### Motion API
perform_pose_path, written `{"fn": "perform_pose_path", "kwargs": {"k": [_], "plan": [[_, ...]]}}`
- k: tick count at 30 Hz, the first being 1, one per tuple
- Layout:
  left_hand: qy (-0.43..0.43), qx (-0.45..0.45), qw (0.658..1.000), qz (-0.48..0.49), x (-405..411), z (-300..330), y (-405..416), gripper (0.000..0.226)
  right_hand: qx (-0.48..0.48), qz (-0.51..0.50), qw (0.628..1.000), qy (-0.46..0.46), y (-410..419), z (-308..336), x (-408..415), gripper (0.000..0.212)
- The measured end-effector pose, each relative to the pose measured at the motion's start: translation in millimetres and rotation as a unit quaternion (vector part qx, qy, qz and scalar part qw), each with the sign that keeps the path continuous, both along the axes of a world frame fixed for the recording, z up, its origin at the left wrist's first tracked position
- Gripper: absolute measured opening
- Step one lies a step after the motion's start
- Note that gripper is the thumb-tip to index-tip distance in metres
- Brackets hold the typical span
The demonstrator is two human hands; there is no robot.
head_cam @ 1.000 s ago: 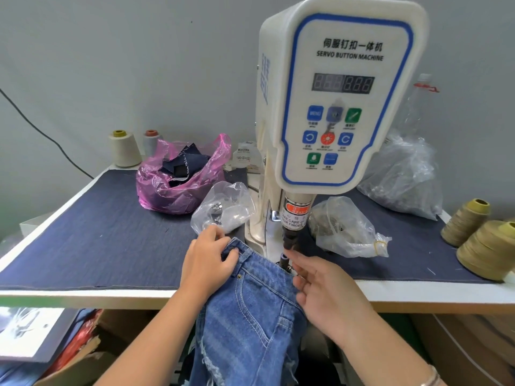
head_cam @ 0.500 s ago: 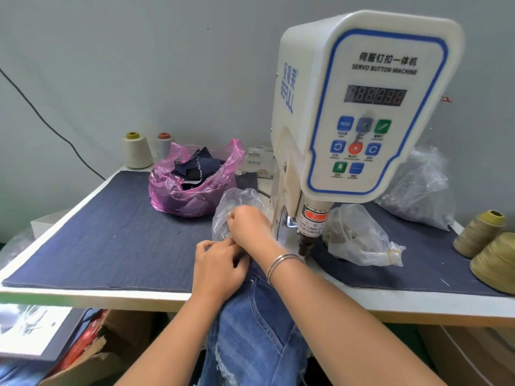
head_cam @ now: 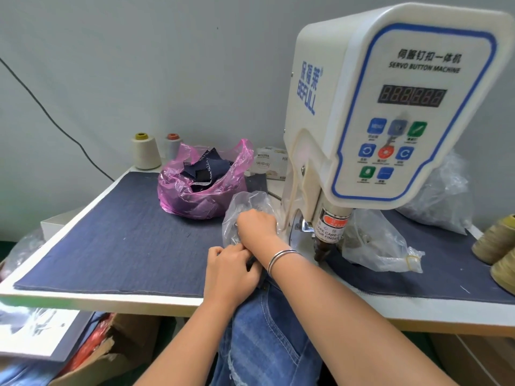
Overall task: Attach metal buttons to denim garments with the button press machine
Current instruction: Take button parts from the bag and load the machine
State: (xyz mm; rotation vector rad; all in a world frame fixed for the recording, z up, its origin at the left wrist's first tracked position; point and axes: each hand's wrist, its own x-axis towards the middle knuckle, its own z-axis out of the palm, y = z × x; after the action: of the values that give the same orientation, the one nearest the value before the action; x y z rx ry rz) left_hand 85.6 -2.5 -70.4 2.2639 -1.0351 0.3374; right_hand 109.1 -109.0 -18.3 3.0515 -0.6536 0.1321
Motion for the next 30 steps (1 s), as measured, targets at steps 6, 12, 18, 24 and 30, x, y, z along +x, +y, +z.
{"fn": "perform_pose_path", "kwargs": {"k": [6,12,18,24,30], "plan": [[0.011,0.017,1.000,0.001,0,1,-1,0.027,0.006,0.013,1.000,-0.020,-2,-2,-3,0.018],[0.019,0.020,1.000,0.000,0,1,-1,0.026,0.050,0.012,0.998,-0.045,-6,-1,-9,0.013],[0.019,0.030,0.999,0.001,0,1,-1,0.027,0.044,0.010,0.997,-0.058,-6,2,-14,0.016],[0.056,-0.033,0.998,-0.006,-4,10,1,0.029,0.171,0.028,0.964,-0.203,19,25,-44,0.016],[0.014,0.043,0.999,-0.008,2,2,-1,0.027,0.330,0.096,0.860,-0.377,45,20,-163,0.005]]}}
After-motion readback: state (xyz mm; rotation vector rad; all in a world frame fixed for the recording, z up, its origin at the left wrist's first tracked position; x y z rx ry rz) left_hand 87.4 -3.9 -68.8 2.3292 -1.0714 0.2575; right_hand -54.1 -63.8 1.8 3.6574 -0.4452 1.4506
